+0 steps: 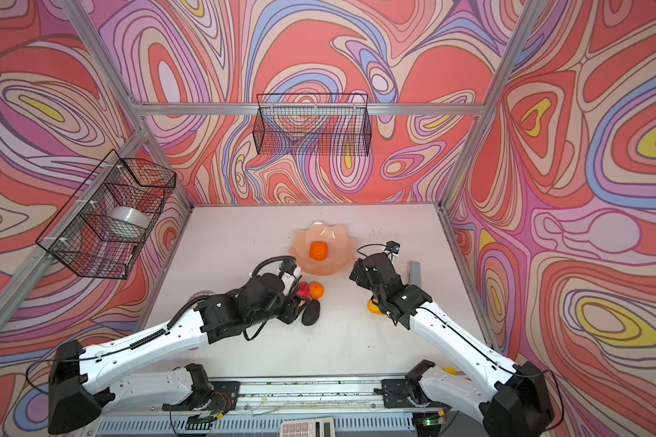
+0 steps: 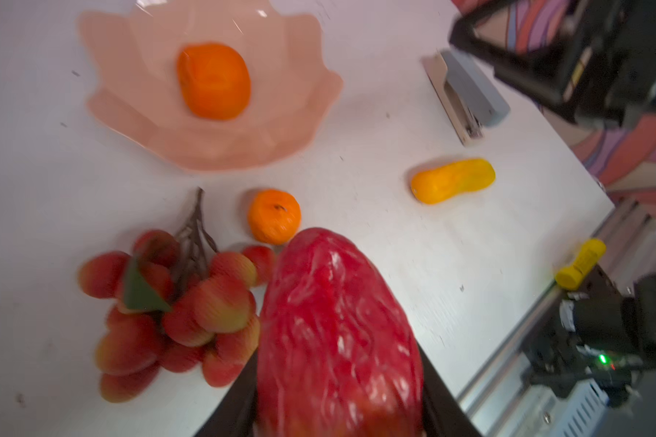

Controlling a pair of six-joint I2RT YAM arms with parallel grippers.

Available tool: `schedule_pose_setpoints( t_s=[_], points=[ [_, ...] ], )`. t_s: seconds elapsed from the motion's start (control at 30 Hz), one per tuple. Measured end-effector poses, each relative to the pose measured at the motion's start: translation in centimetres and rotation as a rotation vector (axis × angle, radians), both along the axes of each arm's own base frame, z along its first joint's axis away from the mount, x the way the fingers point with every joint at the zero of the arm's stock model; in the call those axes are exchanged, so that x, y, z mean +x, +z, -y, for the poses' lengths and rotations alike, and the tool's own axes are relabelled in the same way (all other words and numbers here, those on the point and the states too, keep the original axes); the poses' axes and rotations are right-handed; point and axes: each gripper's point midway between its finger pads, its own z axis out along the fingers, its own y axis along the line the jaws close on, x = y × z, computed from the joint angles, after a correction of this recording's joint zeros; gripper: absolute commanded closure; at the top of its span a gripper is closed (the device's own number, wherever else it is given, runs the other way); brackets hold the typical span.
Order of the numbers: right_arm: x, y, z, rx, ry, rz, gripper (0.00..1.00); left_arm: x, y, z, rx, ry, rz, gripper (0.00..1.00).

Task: Place and organize the fake fruits in the fruit bowl
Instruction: 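Place the peach in the bowl beside the orange with the left gripper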

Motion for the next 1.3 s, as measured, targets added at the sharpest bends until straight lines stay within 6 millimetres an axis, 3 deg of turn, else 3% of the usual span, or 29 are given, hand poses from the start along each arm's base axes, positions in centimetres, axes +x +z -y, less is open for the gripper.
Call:
schedule_pose_setpoints(
  t_s=[0.13, 0.27, 0.37, 0.57, 0.8, 0.93, 1.03, 1.3],
  points=[
    [0.0, -0.2, 0.0, 0.003, -0.003, -0.003, 0.01, 7.0, -0.7, -2.9, 0.031, 0.153, 0.001, 0.55],
    [-0.3, -0.7, 0.0, 0.005, -0.003, -0.017, 0.02, 13.5, -3.5, -2.3, 0.088, 0.199, -0.046, 0.54],
    [-0.5, -1.1, 0.1, 0.008, -0.006, -0.027, 0.02, 16.8, -5.2, -0.8, 0.114, 0.197, -0.059, 0.54],
    [-1.0, -1.2, 0.4, 0.016, -0.009, -0.033, 0.02, 20.7, -7.5, 0.7, 0.147, 0.208, -0.087, 0.54],
    [-1.2, -1.2, 0.5, 0.006, -0.008, -0.04, 0.02, 22.2, -10.0, -0.2, 0.167, 0.253, -0.136, 0.48],
    [-1.1, -0.6, 0.5, 0.001, -0.004, -0.037, 0.02, 22.7, -11.0, 0.2, 0.165, 0.253, -0.165, 0.38],
    [-1.0, 0.0, 0.5, 0.0, -0.002, -0.026, 0.02, 22.4, -11.3, 0.4, 0.162, 0.245, -0.182, 0.28],
    [-1.3, 0.4, 0.7, -0.017, 0.009, -0.026, 0.05, 22.3, -10.4, 0.5, 0.139, 0.25, -0.185, 0.25]
  ],
)
